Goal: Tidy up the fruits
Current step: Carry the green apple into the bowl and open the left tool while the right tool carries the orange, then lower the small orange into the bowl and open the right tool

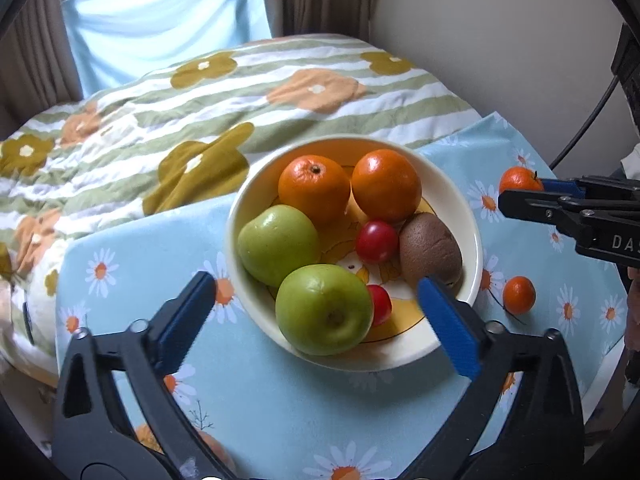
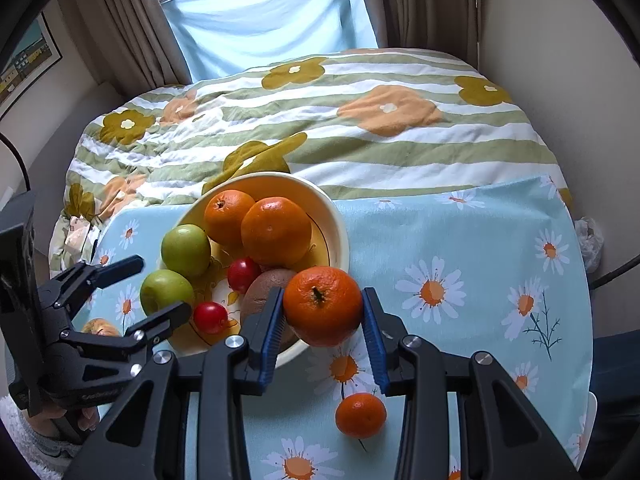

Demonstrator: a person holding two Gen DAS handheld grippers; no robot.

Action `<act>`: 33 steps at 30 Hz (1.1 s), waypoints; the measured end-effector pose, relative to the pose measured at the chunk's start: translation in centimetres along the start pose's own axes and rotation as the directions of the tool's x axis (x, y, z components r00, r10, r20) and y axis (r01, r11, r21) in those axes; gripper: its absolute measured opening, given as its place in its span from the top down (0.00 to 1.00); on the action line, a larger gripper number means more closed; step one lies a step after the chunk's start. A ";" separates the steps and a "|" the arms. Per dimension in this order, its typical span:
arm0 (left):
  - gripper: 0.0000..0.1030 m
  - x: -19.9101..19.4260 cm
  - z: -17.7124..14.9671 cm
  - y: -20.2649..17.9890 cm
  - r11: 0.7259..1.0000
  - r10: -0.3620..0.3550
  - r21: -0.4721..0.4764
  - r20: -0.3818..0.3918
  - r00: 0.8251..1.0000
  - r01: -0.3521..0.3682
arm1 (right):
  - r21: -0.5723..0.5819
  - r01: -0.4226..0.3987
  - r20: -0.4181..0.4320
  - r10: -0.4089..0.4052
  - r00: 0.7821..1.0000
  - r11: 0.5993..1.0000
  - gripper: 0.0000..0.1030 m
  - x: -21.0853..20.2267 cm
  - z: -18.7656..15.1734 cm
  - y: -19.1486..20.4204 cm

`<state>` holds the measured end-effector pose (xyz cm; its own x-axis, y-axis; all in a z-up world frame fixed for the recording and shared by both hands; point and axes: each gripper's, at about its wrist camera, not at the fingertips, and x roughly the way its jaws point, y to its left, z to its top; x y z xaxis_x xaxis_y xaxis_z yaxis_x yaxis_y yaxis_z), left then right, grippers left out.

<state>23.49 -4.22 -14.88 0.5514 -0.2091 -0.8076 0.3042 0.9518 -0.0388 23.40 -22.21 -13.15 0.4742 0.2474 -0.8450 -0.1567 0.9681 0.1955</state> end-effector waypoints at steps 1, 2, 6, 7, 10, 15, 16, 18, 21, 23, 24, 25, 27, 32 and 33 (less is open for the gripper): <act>0.00 -0.5 0.2 0.1 1.000 -0.008 -0.006 0.011 1.000 0.008 | 0.001 0.001 0.002 -0.001 1.000 1.000 0.66 0.0 0.1 0.0; 0.00 -0.8 0.3 0.3 1.000 -0.005 -0.011 0.016 1.000 0.005 | 0.000 0.000 0.004 0.000 1.000 1.000 0.66 -0.1 0.2 0.0; 0.00 -2.2 0.5 1.0 0.999 0.018 -0.031 0.033 0.999 -0.017 | -0.011 -0.003 0.009 0.003 1.000 1.000 0.66 -0.3 0.4 0.1; 0.00 -2.5 0.4 1.2 0.999 0.021 -0.039 0.035 0.999 -0.020 | -0.013 -0.005 0.009 0.006 1.000 1.000 0.66 -0.3 0.4 0.1; 0.00 -3.3 0.0 1.9 0.998 0.037 -0.055 0.034 0.999 -0.035 | -0.021 -0.013 0.005 0.013 1.000 1.000 0.66 -0.1 0.4 0.3; 0.00 -4.4 -0.9 2.5 0.995 0.065 -0.074 0.032 0.997 -0.063 | -0.046 -0.034 -0.006 0.033 0.999 0.998 0.66 0.4 0.7 0.7; 0.00 -4.7 -1.0 2.6 0.995 0.068 -0.079 0.033 0.997 -0.065 | -0.048 -0.037 -0.007 0.037 0.999 0.998 0.66 0.5 0.7 0.8; 0.00 -5.1 -1.2 2.8 0.993 0.074 -0.089 0.034 0.997 -0.071 | -0.059 -0.038 -0.006 0.037 0.999 0.998 0.66 0.7 1.0 1.0; 0.00 -5.5 -1.5 3.2 0.991 0.083 -0.105 0.032 0.996 -0.079 | -0.075 -0.040 -0.005 0.040 0.999 0.996 0.66 1.1 1.2 1.2; 0.00 -5.6 -1.7 3.3 0.990 0.091 -0.114 0.031 0.995 -0.086 | -0.082 -0.040 -0.007 0.040 0.999 0.996 0.66 1.5 1.4 1.3; 0.00 -5.6 -1.8 3.4 0.989 0.092 -0.119 0.031 0.995 -0.088 | -0.087 -0.036 -0.008 0.035 0.999 0.996 0.66 1.7 1.4 1.3; 0.00 -5.7 -1.9 3.5 0.988 0.094 -0.123 0.029 0.995 -0.090 | -0.088 -0.032 -0.010 0.032 0.999 0.996 0.66 2.0 1.4 1.3; 0.00 -5.8 -2.2 3.6 0.987 0.096 -0.130 0.027 0.995 -0.092 | -0.085 -0.030 -0.017 0.028 0.999 0.996 0.66 2.6 1.4 1.2; 0.00 -5.9 -2.6 3.7 0.985 0.106 -0.136 0.019 0.994 -0.102 | -0.070 -0.023 -0.024 0.022 0.999 0.997 0.66 3.9 1.5 0.7; 0.00 -5.8 -2.7 3.7 0.985 0.108 -0.137 0.017 0.994 -0.105 | -0.069 -0.024 -0.025 0.022 0.999 0.997 0.66 4.1 1.5 0.6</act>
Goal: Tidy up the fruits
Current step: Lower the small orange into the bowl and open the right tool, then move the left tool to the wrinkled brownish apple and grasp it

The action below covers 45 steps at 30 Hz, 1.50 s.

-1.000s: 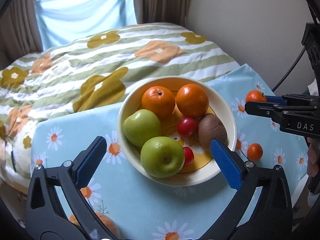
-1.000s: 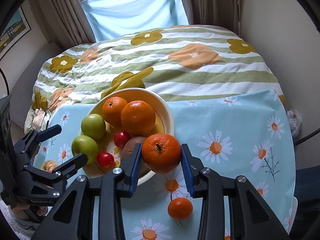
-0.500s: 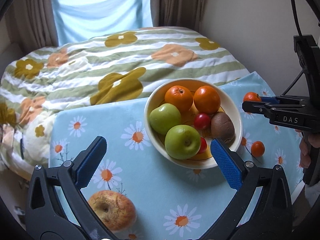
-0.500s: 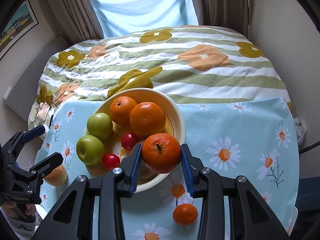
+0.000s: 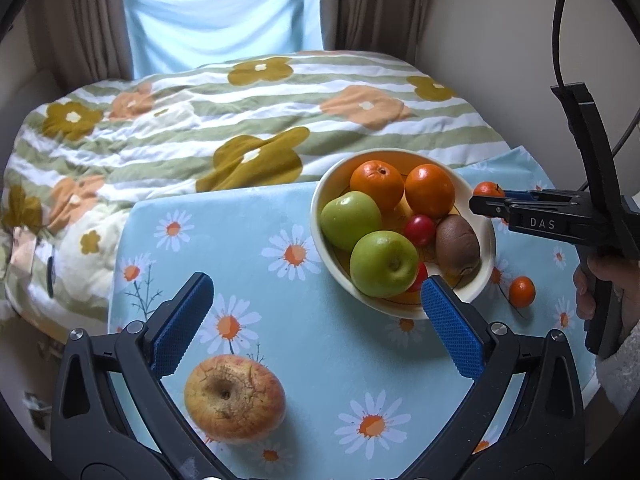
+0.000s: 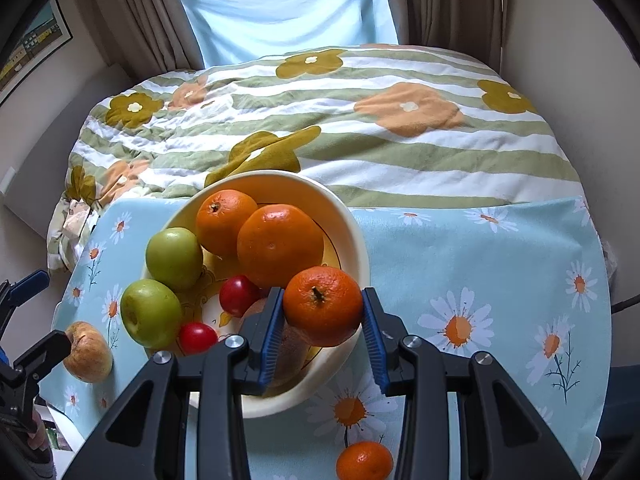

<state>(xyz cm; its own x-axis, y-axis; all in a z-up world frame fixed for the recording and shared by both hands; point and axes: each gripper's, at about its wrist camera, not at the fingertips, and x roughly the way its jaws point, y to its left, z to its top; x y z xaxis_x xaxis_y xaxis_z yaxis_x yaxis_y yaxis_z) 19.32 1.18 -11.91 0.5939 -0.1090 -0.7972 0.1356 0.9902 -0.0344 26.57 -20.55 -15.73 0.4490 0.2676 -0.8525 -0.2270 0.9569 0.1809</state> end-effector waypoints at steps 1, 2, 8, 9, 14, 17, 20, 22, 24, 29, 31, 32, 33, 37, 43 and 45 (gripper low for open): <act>0.00 0.1 -0.1 0.0 1.000 0.002 -0.002 -0.002 1.000 -0.002 | -0.001 0.001 0.002 -0.001 1.000 1.000 0.66 0.1 0.0 0.0; 0.00 0.1 -0.1 0.0 1.000 0.003 -0.004 -0.005 1.000 -0.003 | -0.003 0.006 0.005 -0.006 1.000 1.000 0.66 0.1 0.0 -0.1; 0.00 0.5 -0.4 -0.1 1.000 -0.002 -0.009 -0.013 1.000 0.002 | -0.044 0.009 0.054 -0.007 0.999 0.999 0.13 -0.2 0.3 0.5; 0.00 0.5 -0.4 -0.2 1.000 0.000 -0.008 -0.014 1.000 0.000 | -0.047 0.014 0.067 -0.011 0.998 0.999 0.11 -0.4 0.3 0.6; 0.00 -0.4 -0.6 -0.9 1.000 0.003 -0.006 -0.002 1.000 -0.003 | -0.036 0.012 0.091 -0.008 0.996 0.999 0.08 -1.5 0.1 0.3; 0.00 -1.2 -0.7 -1.4 1.000 0.014 0.003 0.009 1.000 -0.014 | -0.041 0.008 0.105 -0.004 0.994 0.999 0.00 -2.6 -0.2 0.4; 0.00 -2.1 -0.9 -2.1 1.000 0.026 0.008 0.017 1.000 -0.026 | -0.049 0.012 0.112 -0.006 0.994 0.999 0.00 -3.9 -0.5 0.4; 0.00 -2.8 -1.0 -2.5 0.999 0.032 0.005 0.022 0.999 -0.032 | -0.055 0.009 0.117 -0.002 0.993 0.998 0.00 -4.8 -0.8 0.4; 0.00 -3.8 -1.1 -2.9 0.999 0.038 0.000 0.039 0.999 -0.038 | -0.060 0.006 0.120 0.001 0.993 0.998 0.00 -5.8 -1.1 0.3; 0.00 -6.7 -1.6 -3.5 0.998 0.060 -0.028 0.084 0.995 -0.058 | -0.092 0.026 0.149 -0.012 0.989 0.995 0.00 -8.8 -2.1 0.7; 0.00 -7.9 -2.1 -3.5 0.997 0.071 -0.050 0.100 0.992 -0.066 | -0.098 0.019 0.159 -0.004 0.987 0.995 0.00 -10.0 -2.4 0.8; 0.00 -8.5 -2.3 -3.4 0.996 0.077 -0.062 0.107 0.991 -0.071 | -0.101 0.017 0.164 0.000 0.986 0.995 0.00 -10.6 -2.6 0.8; 0.00 -9.1 -2.6 -3.3 0.994 0.085 -0.075 0.113 0.990 -0.077 | -0.104 0.016 0.170 0.002 0.986 0.994 0.00 -11.2 -2.7 0.9; 0.00 -11.3 -4.2 -2.8 0.986 0.125 -0.126 0.130 0.984 -0.109 | -0.126 0.016 0.184 0.007 0.983 0.992 0.00 -13.0 -3.5 1.4; 0.00 -13.3 -6.6 -1.5 0.969 0.186 -0.190 0.126 0.975 -0.160 | -0.155 0.021 0.188 0.008 0.982 0.988 0.00 -14.6 -4.9 1.7; 0.00 -13.5 -7.3 -1.0 0.965 0.197 -0.198 0.122 0.973 -0.171 | -0.159 0.015 0.180 0.014 0.984 0.987 0.00 -14.8 -5.4 1.7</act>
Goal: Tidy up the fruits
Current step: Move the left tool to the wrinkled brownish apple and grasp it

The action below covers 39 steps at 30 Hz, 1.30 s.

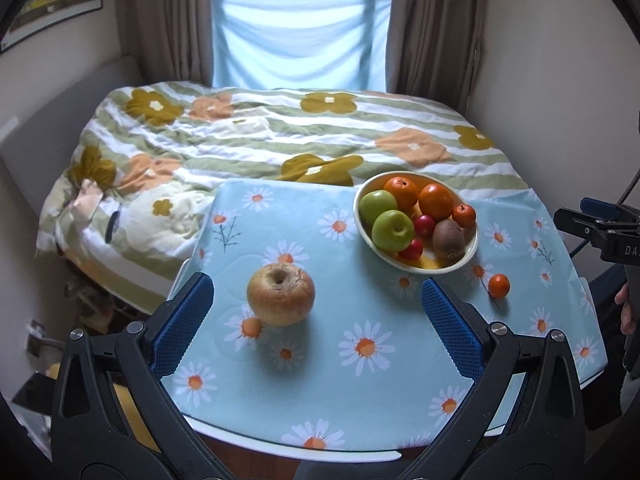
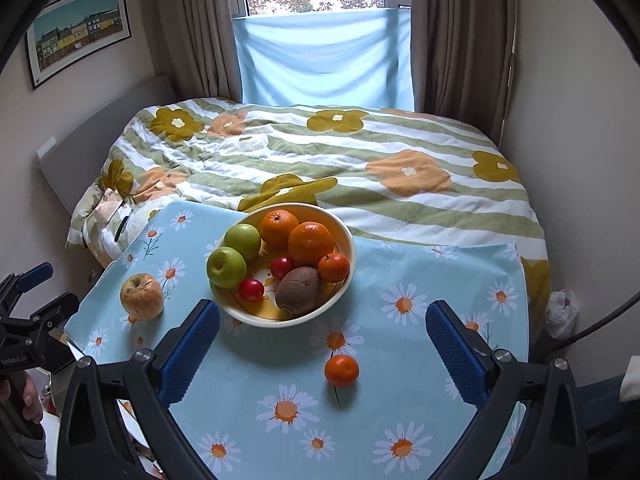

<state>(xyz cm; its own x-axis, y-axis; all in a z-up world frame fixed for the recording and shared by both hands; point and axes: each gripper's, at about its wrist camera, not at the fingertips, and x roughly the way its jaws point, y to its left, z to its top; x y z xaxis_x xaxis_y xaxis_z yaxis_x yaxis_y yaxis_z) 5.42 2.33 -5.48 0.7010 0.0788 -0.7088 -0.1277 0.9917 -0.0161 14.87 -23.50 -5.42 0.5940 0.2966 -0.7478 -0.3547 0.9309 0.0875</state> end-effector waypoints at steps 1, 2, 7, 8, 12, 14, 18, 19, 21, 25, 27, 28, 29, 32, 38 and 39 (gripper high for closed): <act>0.00 -0.1 -0.2 0.3 1.000 0.004 -0.002 0.001 1.000 -0.004 | 0.002 -0.001 -0.001 0.001 1.000 1.000 0.00 -0.2 -0.3 0.0; 0.00 -0.1 -0.4 0.7 1.000 0.005 -0.002 0.001 1.000 -0.005 | 0.005 0.001 -0.002 -0.001 1.000 1.000 0.00 -0.3 -0.5 0.0; 0.00 0.7 -0.9 2.1 1.000 -0.002 0.011 -0.014 1.000 0.002 | 0.024 0.018 -0.010 -0.018 1.000 1.000 0.00 -0.6 -2.1 0.5; 0.00 1.0 -1.0 2.3 1.000 -0.007 0.017 -0.018 1.000 0.007 | 0.029 0.033 -0.013 -0.033 0.999 0.999 0.00 -0.6 -2.4 0.7; 0.00 2.8 -1.3 3.0 0.998 -0.035 0.046 -0.061 0.998 0.038 | 0.059 0.139 -0.025 -0.138 0.990 0.989 0.00 -0.4 -3.5 1.3; 0.00 3.9 -1.5 3.2 0.997 -0.048 0.064 -0.081 0.996 0.053 | 0.092 0.147 -0.041 -0.144 0.989 0.985 0.00 -0.1 -4.0 1.3; 0.00 6.1 -2.0 3.9 0.993 -0.074 0.082 -0.120 0.990 0.084 | 0.151 0.168 -0.081 -0.157 0.984 0.974 0.00 1.1 -5.2 1.3; 0.00 6.6 -2.1 4.0 0.992 -0.081 0.087 -0.132 0.988 0.093 | 0.164 0.172 -0.089 -0.160 0.983 0.971 0.00 1.4 -5.5 1.4; 0.00 7.7 -2.2 4.3 0.990 -0.086 0.102 -0.150 0.985 0.102 | 0.194 0.181 -0.102 -0.163 0.981 0.964 0.00 1.9 -5.9 1.4; 0.00 10.1 -2.4 4.8 0.984 -0.114 0.113 -0.193 0.975 0.137 | 0.226 0.204 -0.139 -0.175 0.975 0.953 0.00 3.4 -6.7 1.4; 0.00 11.2 -2.5 4.8 0.981 -0.124 0.118 -0.213 0.969 0.152 | 0.231 0.219 -0.164 -0.184 0.969 0.948 0.00 4.4 -7.1 1.4; 0.00 11.9 -2.5 4.8 0.980 -0.128 0.122 -0.222 0.967 0.158 | 0.238 0.222 -0.170 -0.184 0.968 0.945 0.00 4.9 -7.3 1.4; 0.00 12.5 -2.4 4.8 0.978 -0.131 0.127 -0.231 0.964 0.163 | 0.248 0.225 -0.176 -0.184 0.967 0.942 0.00 5.2 -7.4 1.4; 0.00 14.3 -2.4 4.7 0.976 -0.133 0.133 -0.259 0.957 0.171 | 0.278 0.232 -0.193 -0.183 0.964 0.932 0.00 6.5 -8.0 1.2; 0.03 16.6 -2.6 4.7 0.978 -0.127 0.121 -0.297 0.947 0.169 | 0.294 0.241 -0.224 -0.178 0.958 0.925 0.02 8.7 -8.5 0.9; 0.04 16.9 -2.6 4.7 0.978 -0.130 0.116 -0.303 0.944 0.172 | 0.295 0.244 -0.227 -0.180 0.957 0.924 0.03 8.9 -8.5 0.9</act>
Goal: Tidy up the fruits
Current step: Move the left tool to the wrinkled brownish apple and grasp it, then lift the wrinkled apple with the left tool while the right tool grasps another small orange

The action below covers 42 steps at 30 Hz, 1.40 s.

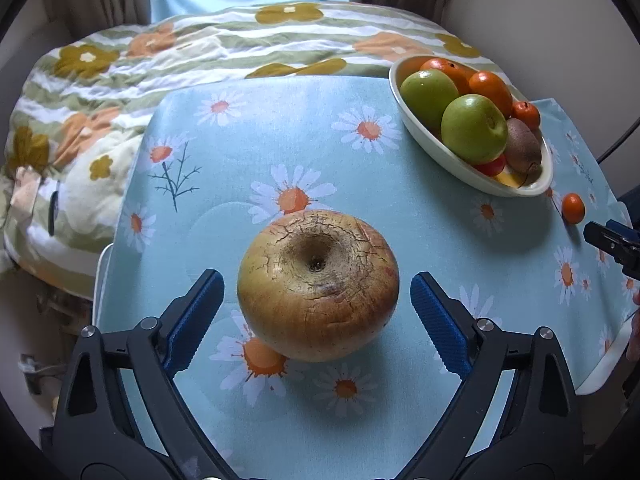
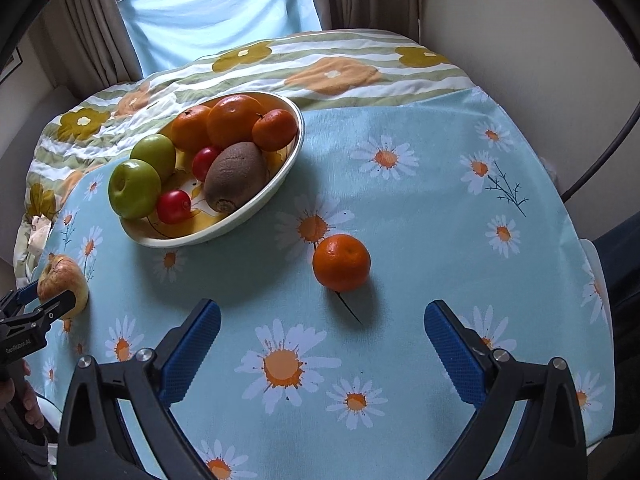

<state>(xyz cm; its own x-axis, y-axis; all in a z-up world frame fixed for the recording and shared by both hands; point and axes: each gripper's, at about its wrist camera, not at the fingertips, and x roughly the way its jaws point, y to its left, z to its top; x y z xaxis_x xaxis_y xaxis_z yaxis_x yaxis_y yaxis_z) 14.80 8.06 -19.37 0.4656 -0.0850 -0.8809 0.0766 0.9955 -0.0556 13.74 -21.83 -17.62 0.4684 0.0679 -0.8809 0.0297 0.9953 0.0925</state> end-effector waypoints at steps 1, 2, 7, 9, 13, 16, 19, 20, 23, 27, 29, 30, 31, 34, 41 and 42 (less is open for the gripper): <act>0.07 0.2 0.0 0.1 1.000 -0.005 -0.003 -0.005 1.000 0.005 | 0.003 0.003 -0.003 -0.003 1.000 1.000 0.04 0.3 0.1 0.0; 0.11 0.4 0.1 0.1 1.000 -0.009 -0.005 -0.011 1.000 0.009 | 0.006 0.002 -0.005 -0.002 1.000 1.000 0.05 0.5 0.1 0.0; 0.21 1.1 0.1 0.2 0.999 -0.032 -0.017 -0.026 0.999 0.032 | 0.011 0.009 -0.013 -0.009 1.000 1.000 0.12 1.5 0.6 -0.2; 0.21 1.1 0.1 0.3 0.999 -0.036 -0.012 -0.024 0.999 0.036 | 0.014 0.013 -0.017 -0.013 1.000 1.000 0.17 1.7 0.7 -0.2; 0.21 1.0 0.0 0.2 0.999 -0.042 0.003 -0.026 0.999 0.042 | 0.024 0.019 -0.025 -0.018 1.000 1.000 0.26 2.3 0.8 -0.3; 0.21 0.9 -0.1 0.1 0.999 -0.040 0.004 -0.025 0.999 0.041 | 0.025 0.026 -0.028 -0.025 0.999 0.999 0.33 2.7 0.9 -0.3; 0.21 0.9 -0.1 0.1 0.999 -0.042 0.004 -0.025 0.999 0.042 | 0.022 0.034 -0.030 -0.033 0.999 0.999 0.40 3.2 1.0 -0.3; 0.21 0.9 -0.1 0.1 0.999 -0.041 0.005 -0.024 0.999 0.042 | 0.022 0.035 -0.029 -0.035 0.999 0.999 0.43 3.3 1.1 -0.4; 0.21 0.8 -0.2 0.2 0.999 -0.039 0.008 -0.022 0.999 0.039 | 0.027 0.035 -0.026 -0.035 0.999 0.999 0.52 3.6 1.2 -0.5; 0.21 0.7 -0.2 0.2 0.999 -0.039 0.018 -0.017 0.999 0.039 | 0.021 0.039 -0.016 -0.039 0.999 0.999 0.65 3.7 1.4 -0.5; 0.22 0.7 -0.3 0.2 0.999 -0.036 0.018 -0.016 0.999 0.037 | 0.015 0.041 -0.013 -0.041 0.999 0.999 0.67 3.7 1.5 -0.5; 0.22 0.7 -0.3 0.2 0.999 -0.030 0.017 -0.015 0.999 0.031 | 0.011 0.041 -0.011 -0.041 0.999 0.999 0.68 3.7 1.6 -0.4; 0.22 0.6 -0.3 0.2 1.000 -0.027 0.016 -0.015 1.000 0.027 | 0.008 0.042 -0.005 -0.042 0.999 0.999 0.68 3.6 1.6 -0.3; 0.22 0.2 -0.5 0.3 0.999 -0.031 0.007 -0.015 0.999 0.031 | -0.006 0.043 0.009 -0.043 0.999 0.999 0.68 2.9 1.7 0.0; 0.22 -2.3 -0.2 0.6 0.999 -0.036 0.004 0.016 0.999 0.036 | -0.029 0.023 0.033 -0.022 0.999 0.999 0.68 0.8 2.0 0.8; 0.22 -2.8 -0.1 0.6 0.999 -0.038 0.001 0.024 0.999 0.038 | -0.029 0.021 0.038 -0.020 0.999 0.999 0.68 0.4 2.1 0.9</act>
<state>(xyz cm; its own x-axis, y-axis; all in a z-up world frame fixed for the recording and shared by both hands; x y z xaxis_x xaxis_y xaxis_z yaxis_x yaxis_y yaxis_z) 13.48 8.87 -16.95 0.4830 -0.1241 -0.8668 0.0952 0.9915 -0.0888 15.77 -21.03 -16.95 0.5007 0.0454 -0.8644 0.0136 0.9981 0.0603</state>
